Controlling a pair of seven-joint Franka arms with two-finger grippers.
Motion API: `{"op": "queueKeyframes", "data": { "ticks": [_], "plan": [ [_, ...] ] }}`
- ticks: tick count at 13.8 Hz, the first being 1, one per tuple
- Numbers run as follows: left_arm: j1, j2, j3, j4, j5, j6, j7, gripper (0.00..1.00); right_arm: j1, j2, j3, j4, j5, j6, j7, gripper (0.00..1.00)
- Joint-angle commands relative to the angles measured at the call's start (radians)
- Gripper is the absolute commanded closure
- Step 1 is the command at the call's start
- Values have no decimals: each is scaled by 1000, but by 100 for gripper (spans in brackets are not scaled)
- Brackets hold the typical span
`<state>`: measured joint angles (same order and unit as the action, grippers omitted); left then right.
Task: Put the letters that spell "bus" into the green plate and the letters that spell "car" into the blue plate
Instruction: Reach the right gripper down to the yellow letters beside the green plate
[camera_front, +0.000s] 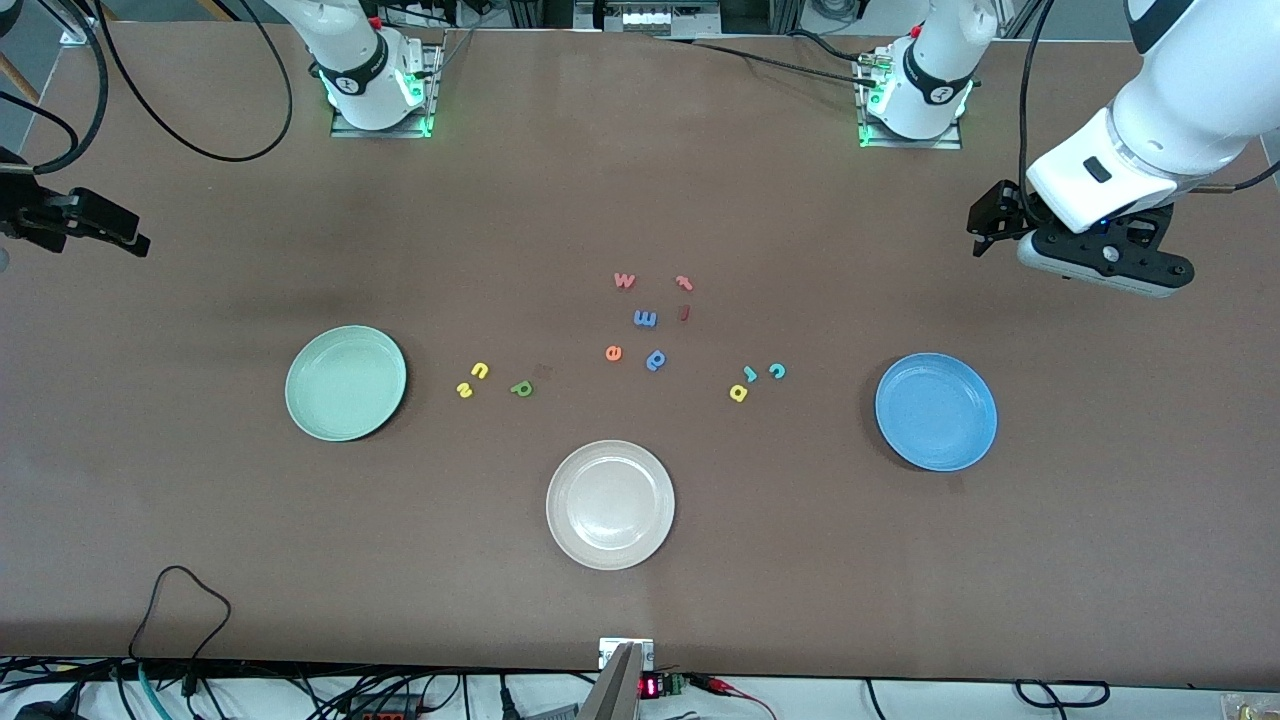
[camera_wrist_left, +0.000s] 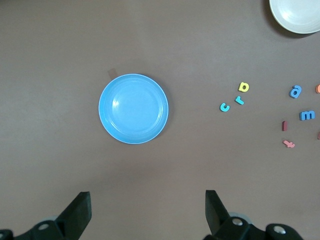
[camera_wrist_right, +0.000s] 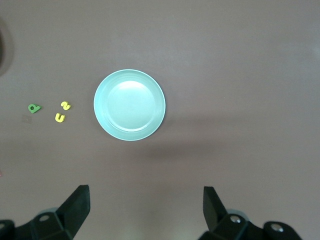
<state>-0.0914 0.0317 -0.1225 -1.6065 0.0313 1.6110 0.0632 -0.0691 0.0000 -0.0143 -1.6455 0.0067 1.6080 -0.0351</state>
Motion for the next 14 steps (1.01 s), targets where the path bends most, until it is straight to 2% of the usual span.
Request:
{"op": "queueKeyframes", "data": {
  "ticks": [1, 5, 7, 9, 12, 14],
  "plan": [
    [1, -1, 1, 7, -17, 3, 3, 0, -12, -37, 11, -27, -8, -10, 14, 0],
    [-2, -1, 0, 7, -17, 4, 3, 0, 3, 0, 13, -27, -8, -10, 20, 0],
    [-2, -1, 1, 5, -17, 3, 3, 0, 35, 110, 14, -28, 4, 9, 23, 0],
    [-4, 0, 1, 10, -17, 4, 3, 0, 84, 210, 14, -30, 7, 107, 56, 0],
    [-2, 0, 1, 7, -17, 3, 4, 0, 220, 331, 14, -28, 7, 220, 272, 0],
    [-4, -1, 0, 10, -16, 3, 4, 0, 277, 406, 14, -27, 7, 285, 322, 0]
  ]
}}
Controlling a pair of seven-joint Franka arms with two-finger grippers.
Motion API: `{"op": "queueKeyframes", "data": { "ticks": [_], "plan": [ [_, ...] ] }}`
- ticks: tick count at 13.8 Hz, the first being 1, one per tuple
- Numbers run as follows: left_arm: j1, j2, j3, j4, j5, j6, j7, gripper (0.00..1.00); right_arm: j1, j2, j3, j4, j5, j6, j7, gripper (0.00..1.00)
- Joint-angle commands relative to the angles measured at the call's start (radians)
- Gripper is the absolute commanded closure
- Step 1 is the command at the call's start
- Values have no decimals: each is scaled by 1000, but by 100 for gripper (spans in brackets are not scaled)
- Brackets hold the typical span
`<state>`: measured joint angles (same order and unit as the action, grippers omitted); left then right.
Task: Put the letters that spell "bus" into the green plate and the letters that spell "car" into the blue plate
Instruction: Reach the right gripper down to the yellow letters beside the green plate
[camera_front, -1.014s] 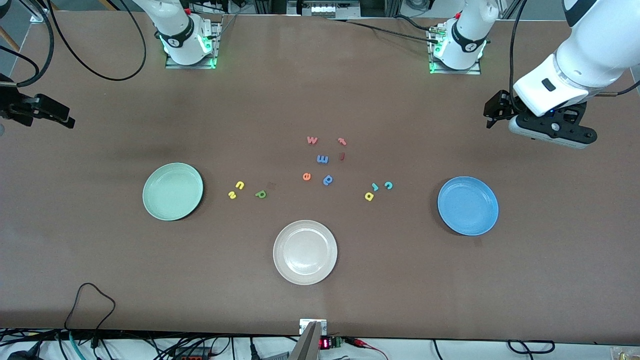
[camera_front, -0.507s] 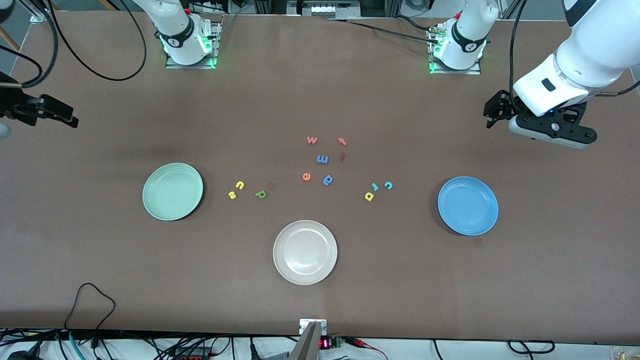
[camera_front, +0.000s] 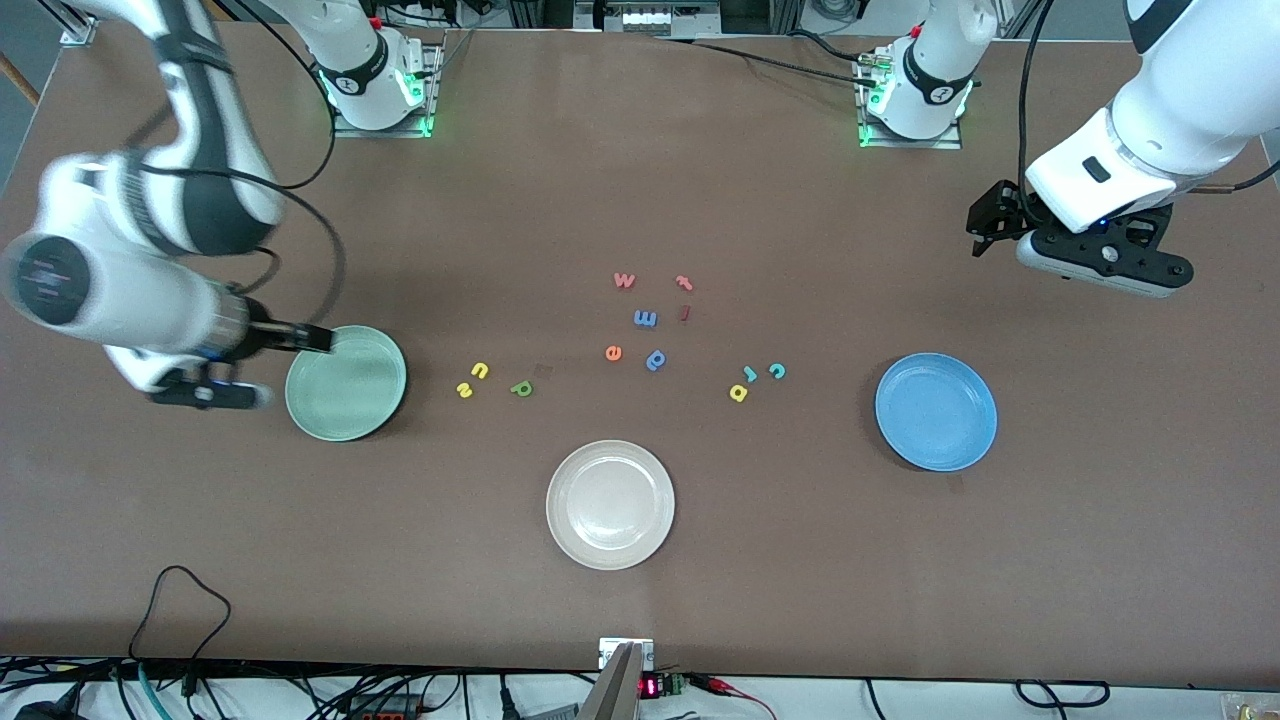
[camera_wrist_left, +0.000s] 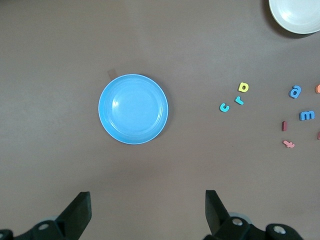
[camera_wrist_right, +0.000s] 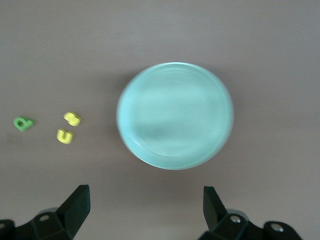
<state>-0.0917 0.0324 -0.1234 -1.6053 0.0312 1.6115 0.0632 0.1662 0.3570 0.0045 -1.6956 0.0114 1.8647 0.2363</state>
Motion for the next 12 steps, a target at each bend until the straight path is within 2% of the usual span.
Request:
{"op": "queueKeyframes", "data": {
  "ticks": [1, 6, 9, 11, 12],
  "plan": [
    [-3, -2, -2, 7, -16, 1, 3, 0, 52, 86, -4, 25, 4, 62, 55, 0],
    [-3, 0, -5, 7, -17, -33, 3, 0, 121, 240, -4, 39, 7, 232, 66, 0],
    [-11, 62, -7, 11, -21, -119, 10, 0, 182, 290, -4, 42, 2, 316, 205, 0],
    [-14, 105, -7, 8, -21, -221, 0, 0, 197, 324, -6, 42, -5, 361, 282, 10],
    [-28, 139, -7, 1, -21, -213, -6, 0, 197, 332, -6, 42, 2, 367, 297, 12]
  ]
}}
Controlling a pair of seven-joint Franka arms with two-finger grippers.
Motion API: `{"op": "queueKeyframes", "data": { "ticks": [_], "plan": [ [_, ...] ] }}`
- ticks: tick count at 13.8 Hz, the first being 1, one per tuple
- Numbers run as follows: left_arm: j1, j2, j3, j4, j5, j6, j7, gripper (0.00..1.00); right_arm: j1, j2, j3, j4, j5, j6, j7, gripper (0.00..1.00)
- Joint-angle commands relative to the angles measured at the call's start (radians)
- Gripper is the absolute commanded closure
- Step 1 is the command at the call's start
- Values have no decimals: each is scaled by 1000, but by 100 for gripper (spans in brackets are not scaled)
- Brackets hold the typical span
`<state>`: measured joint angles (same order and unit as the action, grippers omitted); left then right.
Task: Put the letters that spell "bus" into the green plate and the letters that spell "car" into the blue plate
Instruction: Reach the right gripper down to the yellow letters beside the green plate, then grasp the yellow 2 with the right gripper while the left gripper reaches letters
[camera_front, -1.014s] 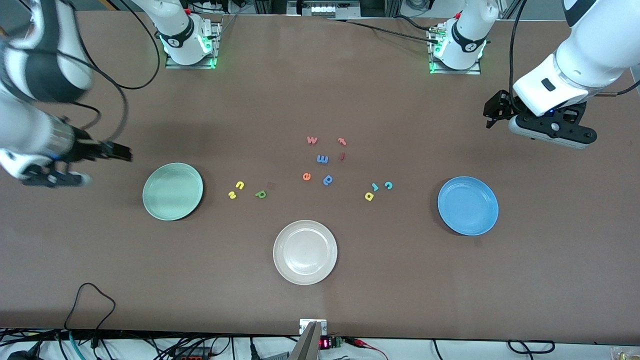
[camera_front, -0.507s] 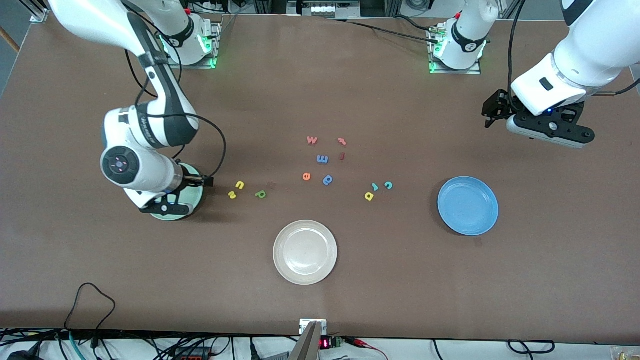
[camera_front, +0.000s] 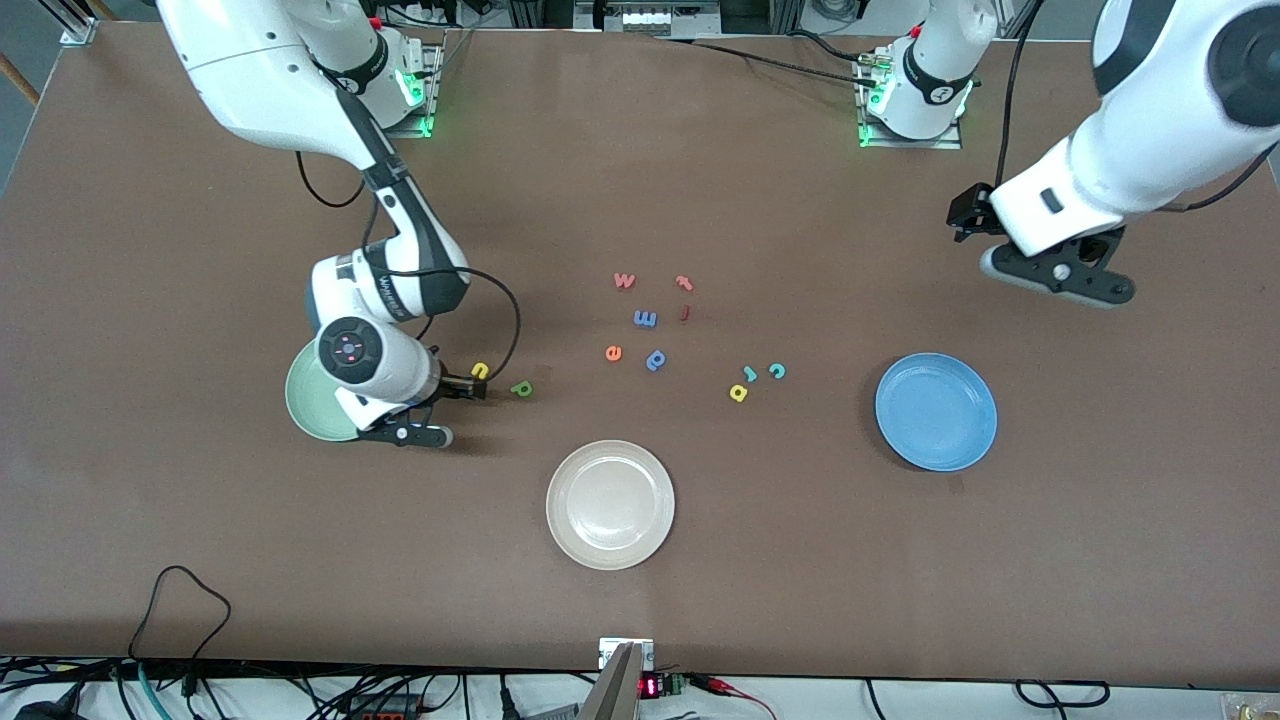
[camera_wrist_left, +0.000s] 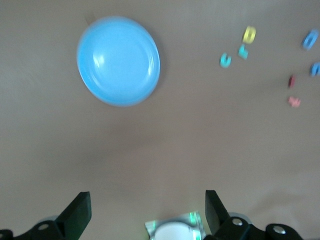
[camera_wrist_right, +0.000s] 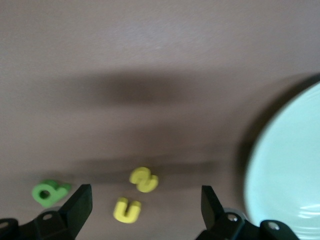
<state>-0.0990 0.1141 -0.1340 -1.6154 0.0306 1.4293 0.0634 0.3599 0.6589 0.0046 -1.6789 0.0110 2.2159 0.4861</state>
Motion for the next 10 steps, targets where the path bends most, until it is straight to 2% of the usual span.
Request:
{"op": "queueKeyframes", "data": {
  "ticks": [1, 5, 7, 10],
  "plan": [
    [-48, 123, 4, 23, -9, 8, -22, 0, 4, 31, -6, 25, 3, 16, 66, 14],
    [-114, 304, 4, 23, -21, 312, -71, 0, 7, 34, -6, 22, 4, 5, 127, 25],
    [-160, 399, 4, 25, -20, 457, -196, 0, 5, 47, -5, 22, 4, 5, 172, 30],
    [-225, 508, -1, 28, -18, 629, -188, 0, 7, 56, -6, 22, 6, 5, 256, 32]
  ]
}}
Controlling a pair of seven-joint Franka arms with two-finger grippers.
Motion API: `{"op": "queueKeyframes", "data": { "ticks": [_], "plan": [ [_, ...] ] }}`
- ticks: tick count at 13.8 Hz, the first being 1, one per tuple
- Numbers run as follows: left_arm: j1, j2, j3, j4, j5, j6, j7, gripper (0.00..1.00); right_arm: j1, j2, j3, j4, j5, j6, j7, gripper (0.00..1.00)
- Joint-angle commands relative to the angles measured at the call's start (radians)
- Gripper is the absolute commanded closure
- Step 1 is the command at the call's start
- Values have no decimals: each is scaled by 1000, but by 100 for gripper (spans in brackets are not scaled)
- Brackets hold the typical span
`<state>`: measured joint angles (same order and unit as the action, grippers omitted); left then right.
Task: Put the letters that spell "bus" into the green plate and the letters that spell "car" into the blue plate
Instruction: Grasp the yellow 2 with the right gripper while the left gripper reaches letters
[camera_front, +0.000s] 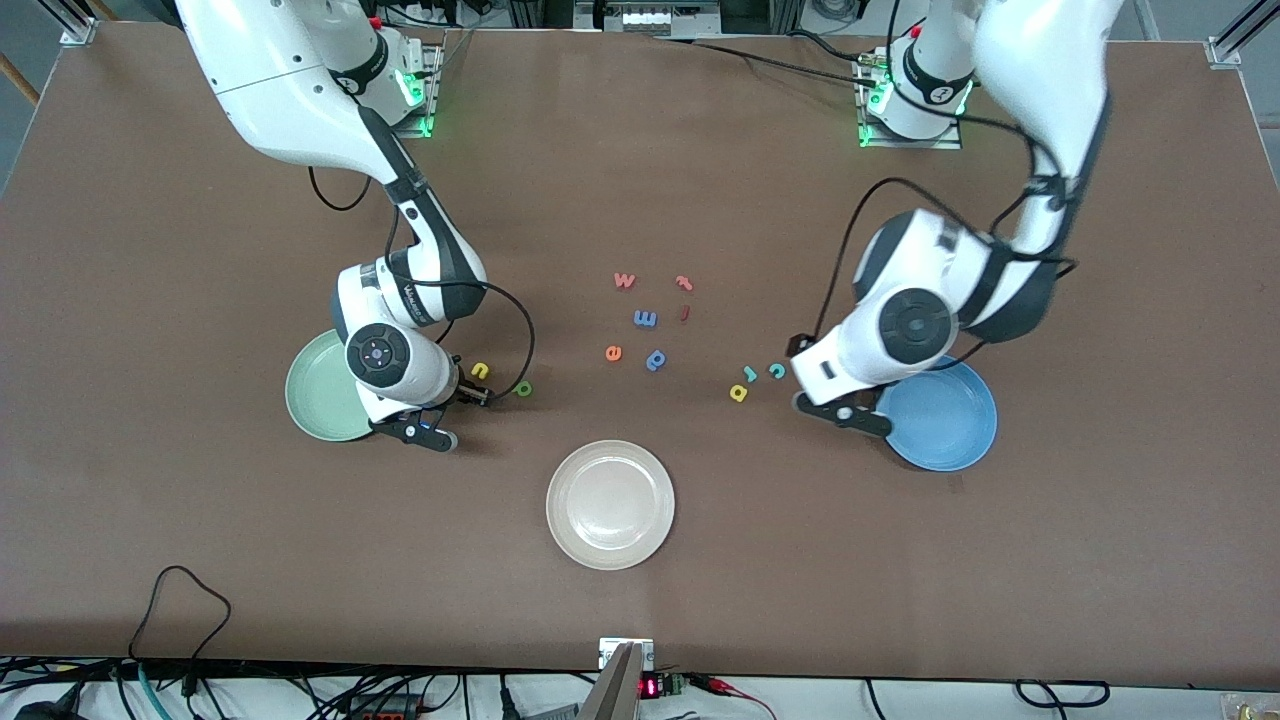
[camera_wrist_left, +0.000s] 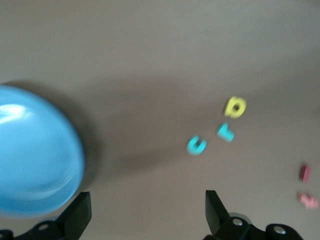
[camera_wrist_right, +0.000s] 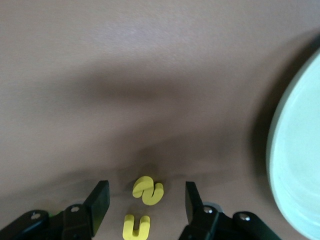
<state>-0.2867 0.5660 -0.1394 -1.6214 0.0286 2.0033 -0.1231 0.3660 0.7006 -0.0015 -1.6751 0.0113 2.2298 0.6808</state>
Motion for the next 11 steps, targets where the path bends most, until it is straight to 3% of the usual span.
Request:
{"op": "queueKeyframes", "data": {
  "ticks": [1, 5, 8, 10, 11],
  "plan": [
    [-58, 84, -9, 34, -18, 99, 6, 0, 1, 14, 1, 17, 4, -10, 91, 34],
    [-104, 173, -11, 28, 2, 308, 54, 0, 4, 13, 1, 11, 6, -31, 163, 40],
    [-130, 192, -9, 28, 5, 324, 62, 15, -1, 13, 1, 11, 7, -36, 164, 51],
    [-134, 205, -9, 20, 5, 363, 62, 19, 4, 14, 1, 11, 6, -36, 163, 62],
    [-135, 209, -9, 18, 5, 365, 62, 26, 4, 14, 1, 11, 7, -36, 163, 65]
  ]
}}
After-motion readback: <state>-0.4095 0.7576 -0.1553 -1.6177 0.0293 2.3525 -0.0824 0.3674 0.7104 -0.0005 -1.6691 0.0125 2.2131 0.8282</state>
